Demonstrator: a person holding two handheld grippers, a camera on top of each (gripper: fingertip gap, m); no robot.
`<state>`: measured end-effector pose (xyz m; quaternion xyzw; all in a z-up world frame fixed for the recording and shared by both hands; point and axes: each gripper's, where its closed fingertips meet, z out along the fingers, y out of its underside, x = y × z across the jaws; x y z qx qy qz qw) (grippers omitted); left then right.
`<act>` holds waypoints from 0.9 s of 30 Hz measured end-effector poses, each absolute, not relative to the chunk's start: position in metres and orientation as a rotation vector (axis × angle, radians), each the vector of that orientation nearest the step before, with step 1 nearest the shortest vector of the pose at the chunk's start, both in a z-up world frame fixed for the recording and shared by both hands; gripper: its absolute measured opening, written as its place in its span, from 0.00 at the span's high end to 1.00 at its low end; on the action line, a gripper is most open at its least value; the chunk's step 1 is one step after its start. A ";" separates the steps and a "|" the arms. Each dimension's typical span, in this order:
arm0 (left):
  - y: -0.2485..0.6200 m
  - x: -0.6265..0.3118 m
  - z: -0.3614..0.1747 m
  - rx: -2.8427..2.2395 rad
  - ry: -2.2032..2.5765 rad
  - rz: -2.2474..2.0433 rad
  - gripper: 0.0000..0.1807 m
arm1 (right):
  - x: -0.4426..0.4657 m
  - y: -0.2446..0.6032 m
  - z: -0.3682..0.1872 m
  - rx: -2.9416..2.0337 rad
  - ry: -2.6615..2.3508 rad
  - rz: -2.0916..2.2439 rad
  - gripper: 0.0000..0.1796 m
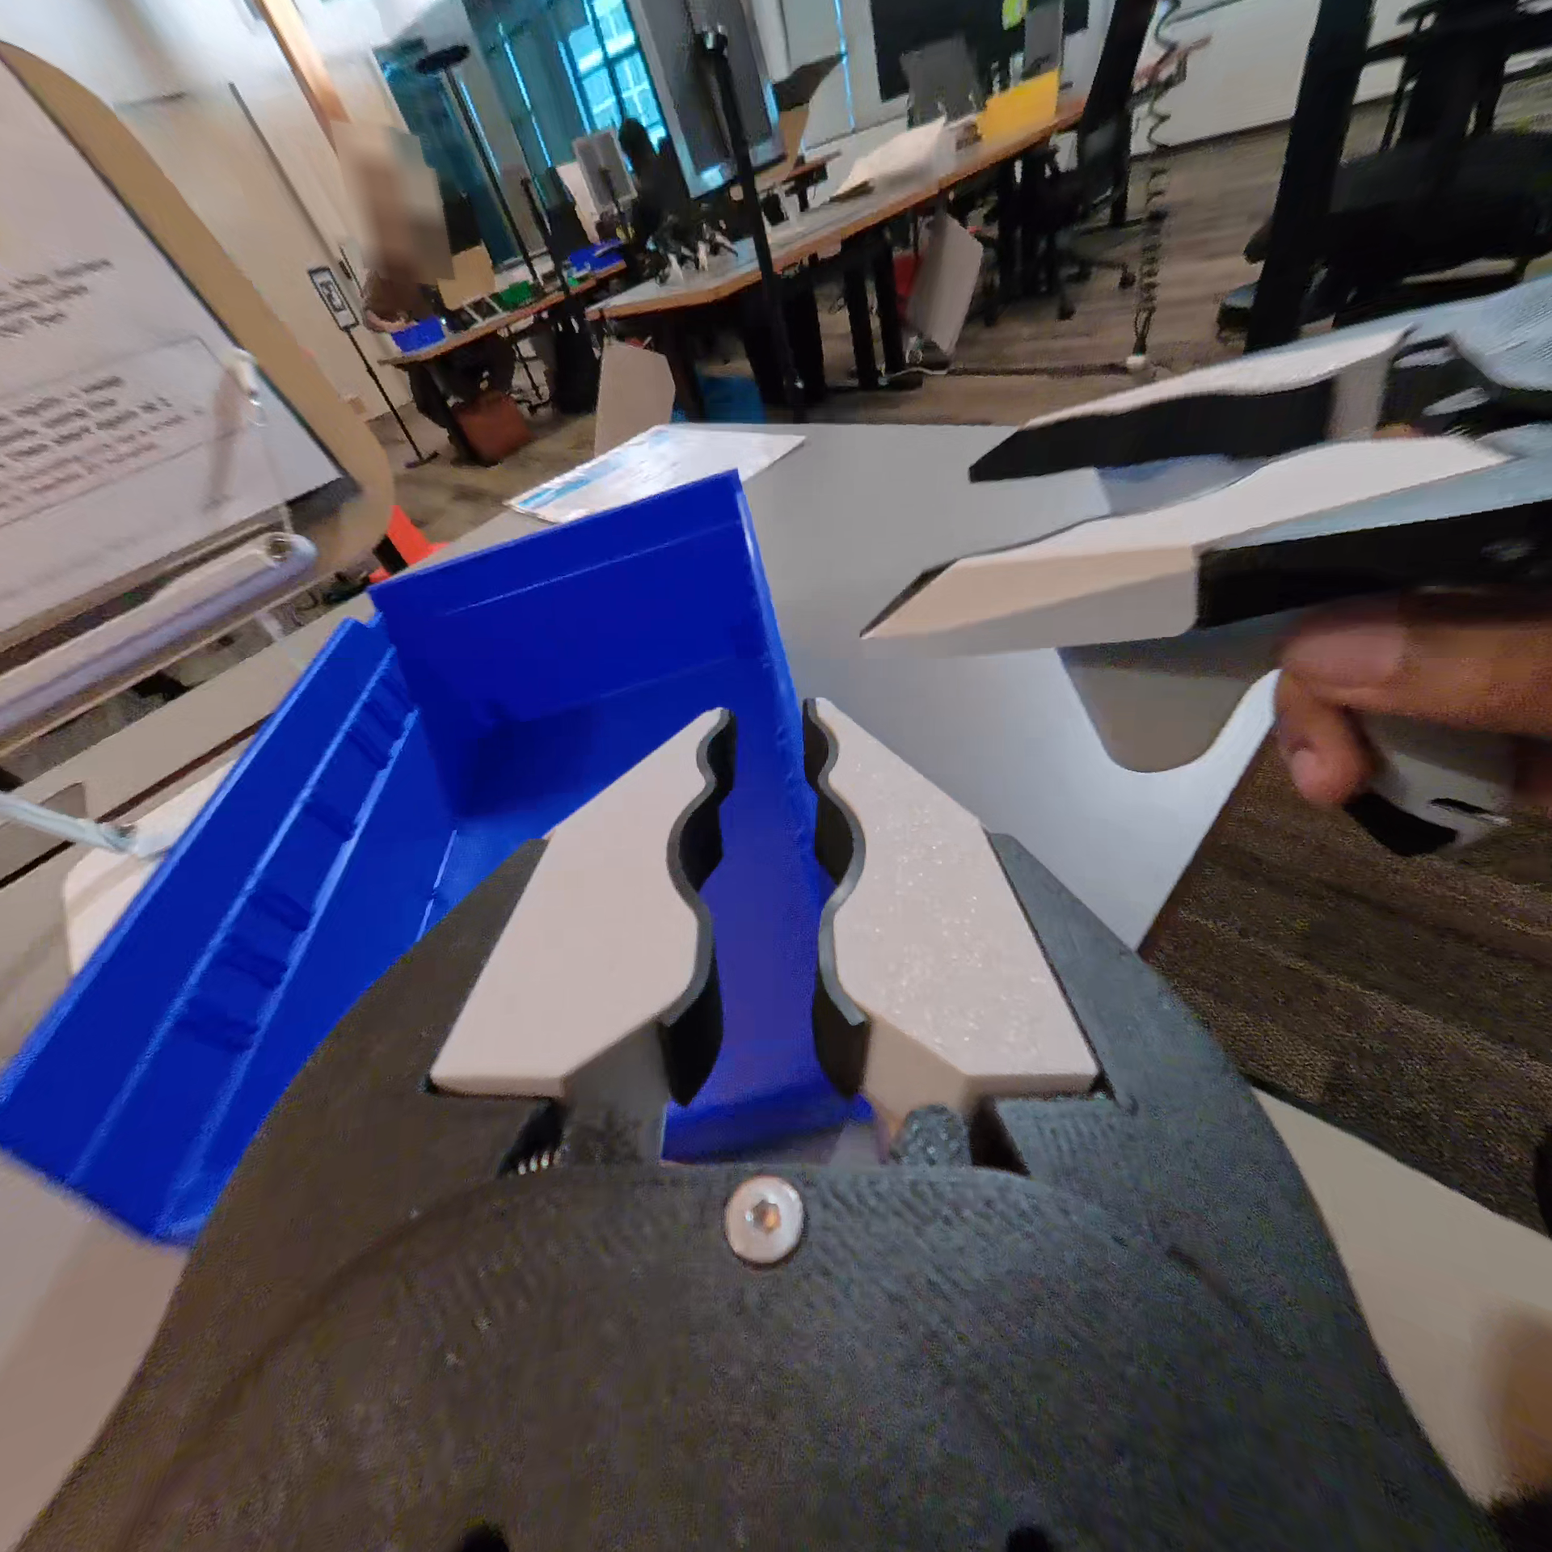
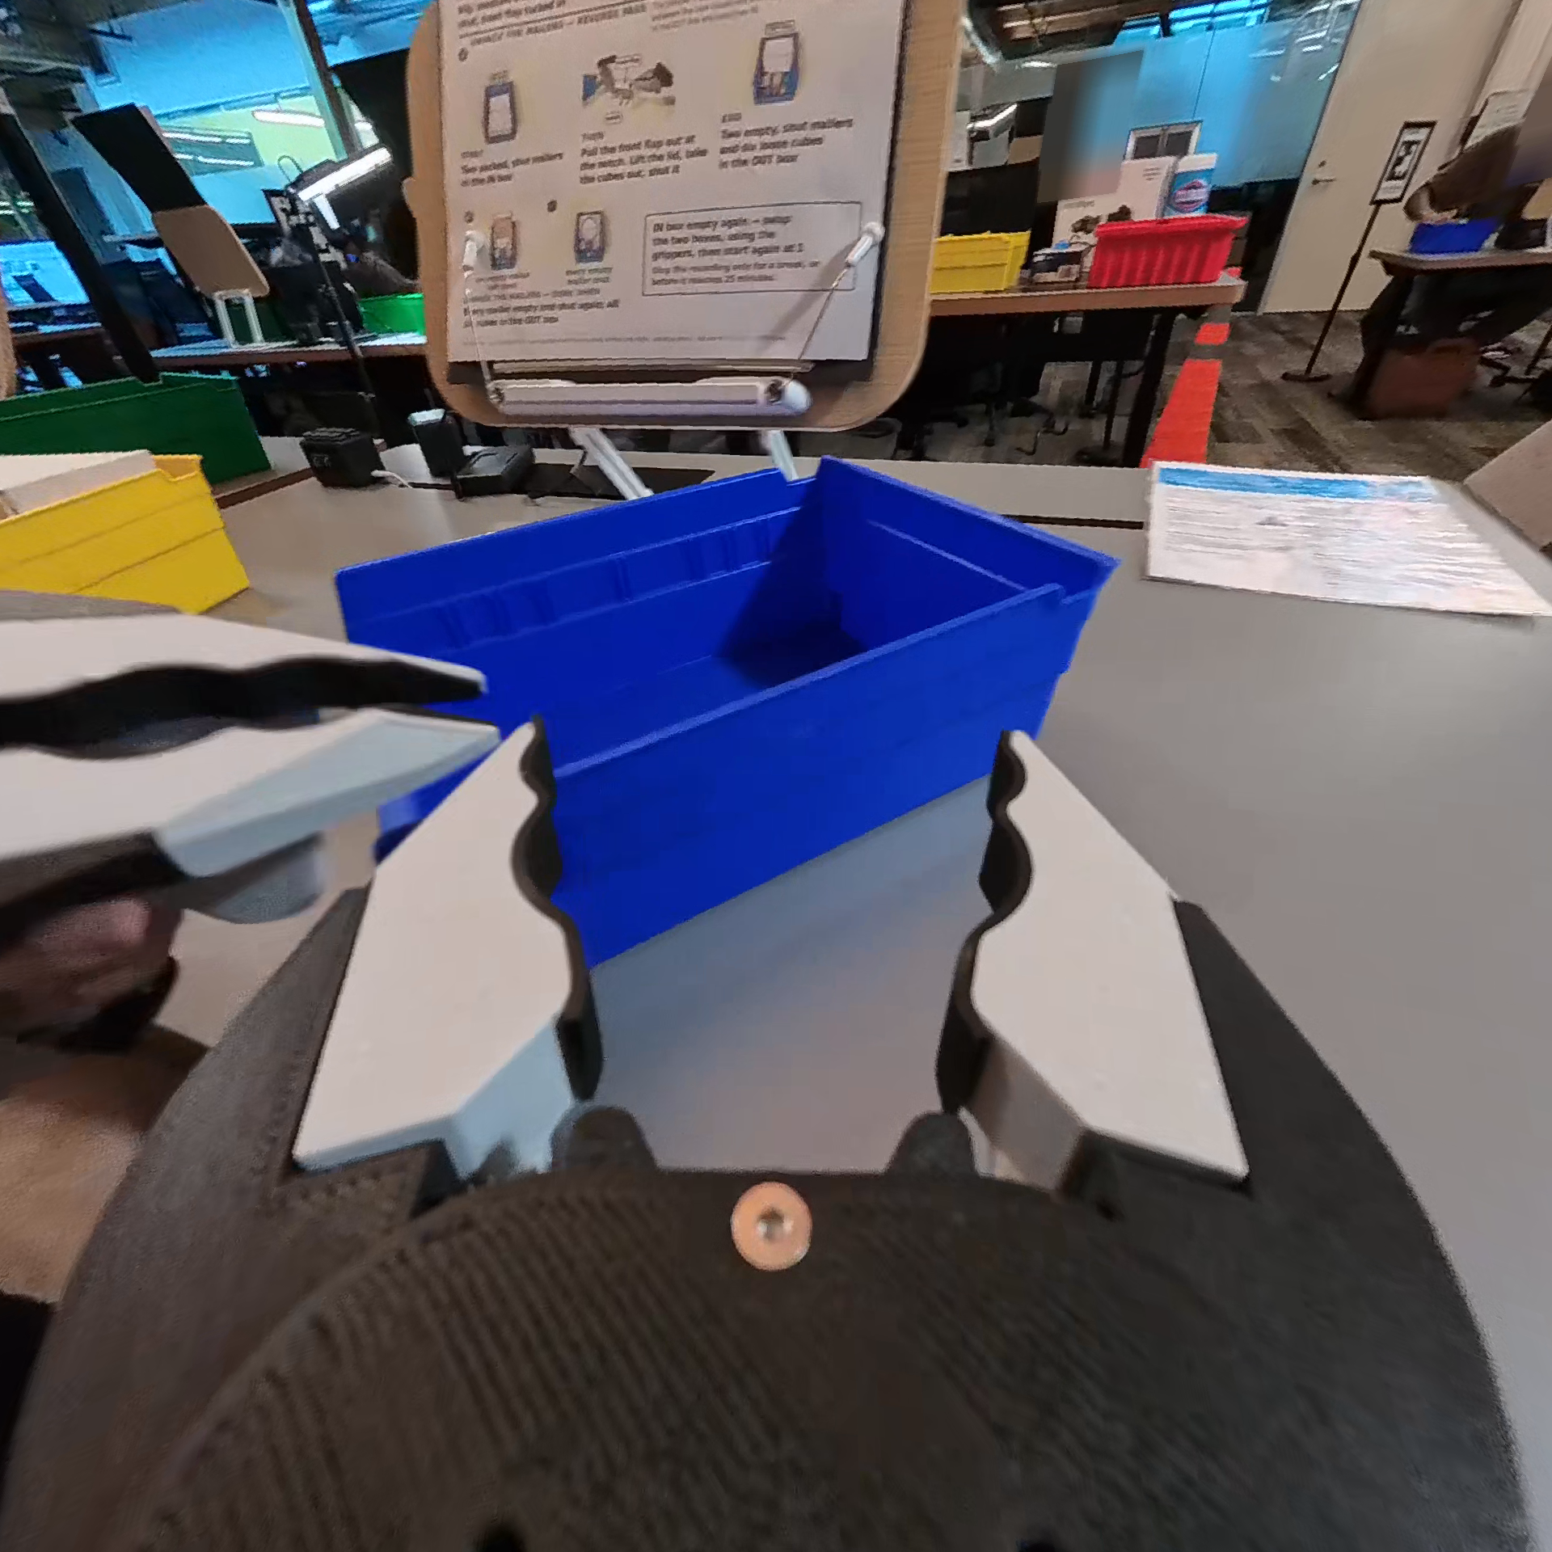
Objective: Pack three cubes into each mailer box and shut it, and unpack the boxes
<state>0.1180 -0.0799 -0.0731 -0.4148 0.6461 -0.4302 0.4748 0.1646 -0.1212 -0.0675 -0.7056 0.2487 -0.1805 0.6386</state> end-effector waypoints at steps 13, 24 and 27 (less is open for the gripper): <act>0.139 0.045 -0.114 -1.465 1.322 -0.799 0.74 | 0.122 -0.043 -0.097 -1.721 0.541 -0.361 0.35; 0.172 0.057 -0.119 -1.461 1.278 -0.756 0.75 | 0.242 -0.148 -0.125 -1.790 0.822 -0.238 0.90; 0.174 0.052 -0.116 -1.448 1.273 -0.752 0.76 | 0.266 -0.186 -0.126 -1.804 0.845 -0.291 0.95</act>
